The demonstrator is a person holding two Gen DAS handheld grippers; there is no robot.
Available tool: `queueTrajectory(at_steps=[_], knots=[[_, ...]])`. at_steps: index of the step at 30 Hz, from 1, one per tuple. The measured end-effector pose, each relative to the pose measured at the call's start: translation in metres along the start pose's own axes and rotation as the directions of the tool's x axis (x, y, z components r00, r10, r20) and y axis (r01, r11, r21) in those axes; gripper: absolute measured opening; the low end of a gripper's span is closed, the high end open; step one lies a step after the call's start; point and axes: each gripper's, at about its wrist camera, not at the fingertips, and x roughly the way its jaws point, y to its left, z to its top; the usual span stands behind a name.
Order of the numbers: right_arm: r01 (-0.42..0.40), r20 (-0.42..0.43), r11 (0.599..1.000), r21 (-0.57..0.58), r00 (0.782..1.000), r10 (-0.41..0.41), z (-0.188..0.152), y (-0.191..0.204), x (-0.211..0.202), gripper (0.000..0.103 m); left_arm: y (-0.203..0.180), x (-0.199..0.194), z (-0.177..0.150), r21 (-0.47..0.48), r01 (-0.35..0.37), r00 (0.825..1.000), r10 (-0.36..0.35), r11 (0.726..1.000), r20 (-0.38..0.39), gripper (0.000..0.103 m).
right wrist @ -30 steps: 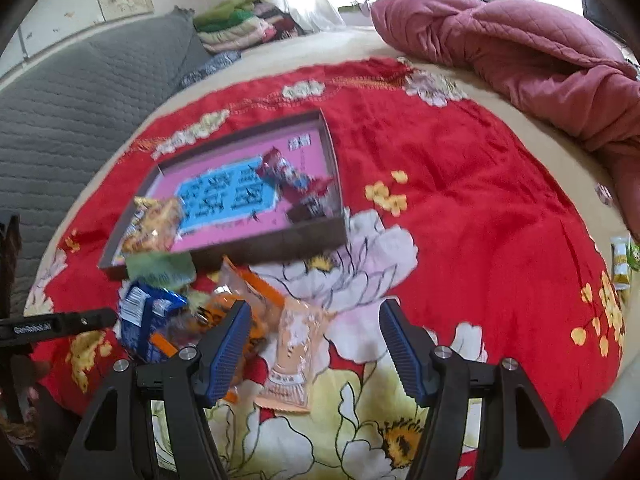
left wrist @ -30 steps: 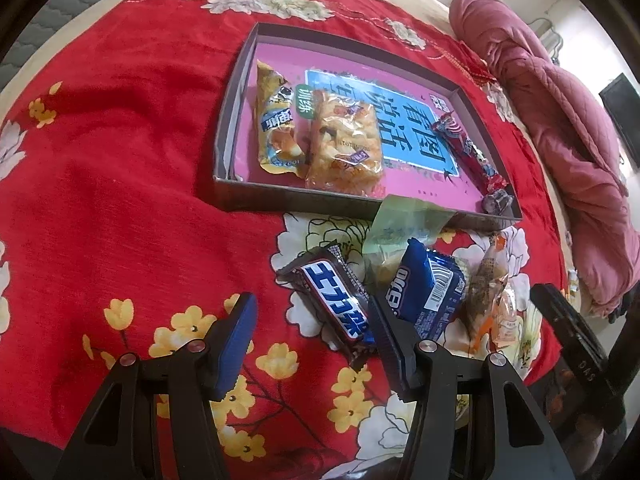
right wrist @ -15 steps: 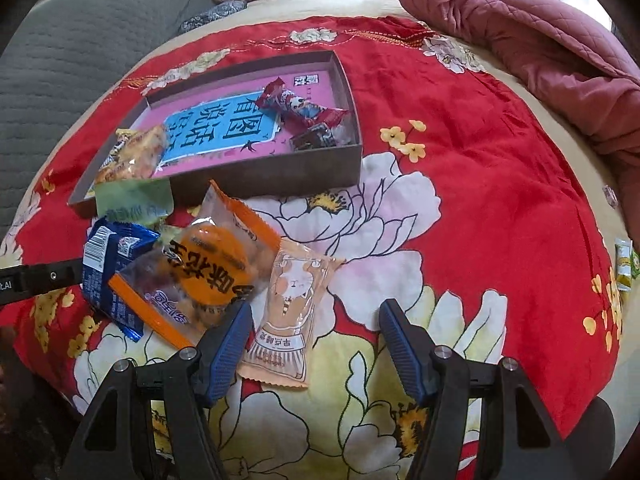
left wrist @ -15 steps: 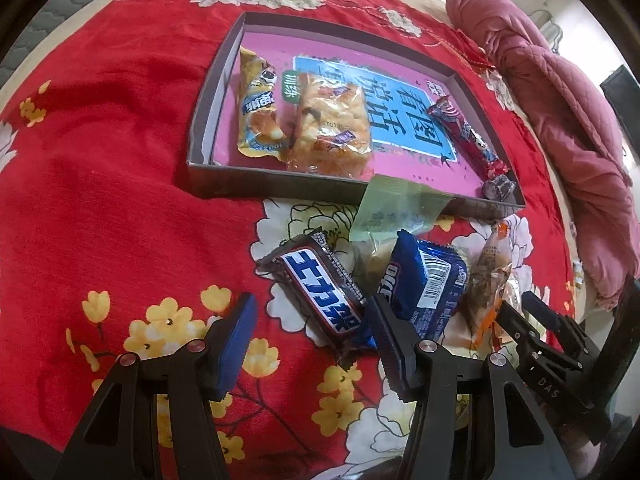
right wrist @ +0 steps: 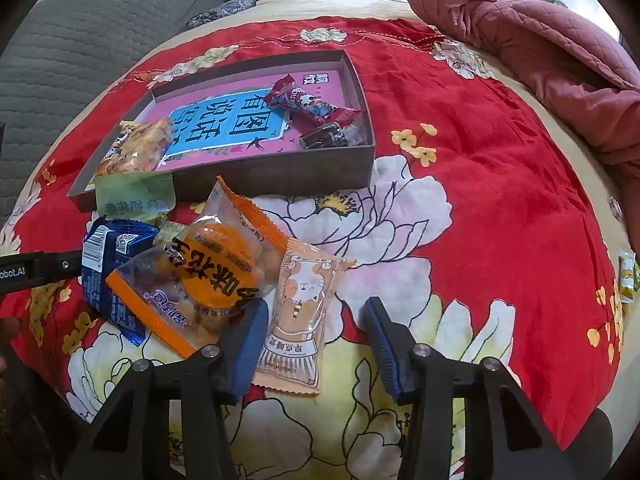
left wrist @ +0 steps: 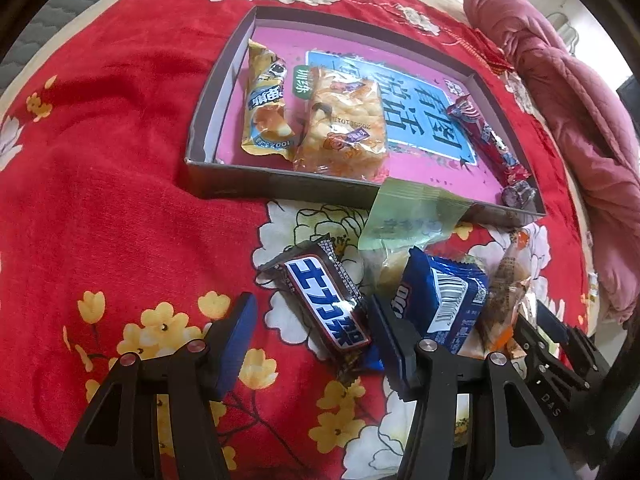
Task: Organize snacks
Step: 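Grasp the beige cat-printed snack bag with the right gripper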
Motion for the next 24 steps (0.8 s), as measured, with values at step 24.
queueTrajectory(at_steps=[24], knots=[[0.012, 0.019, 1.0, -0.01, 1.0, -0.011, 0.007, -0.005, 0.01, 0.04, 0.006, 0.008, 0.003, -0.028, -0.075, 0.997, 0.075, 0.997, -0.011, 0.066]])
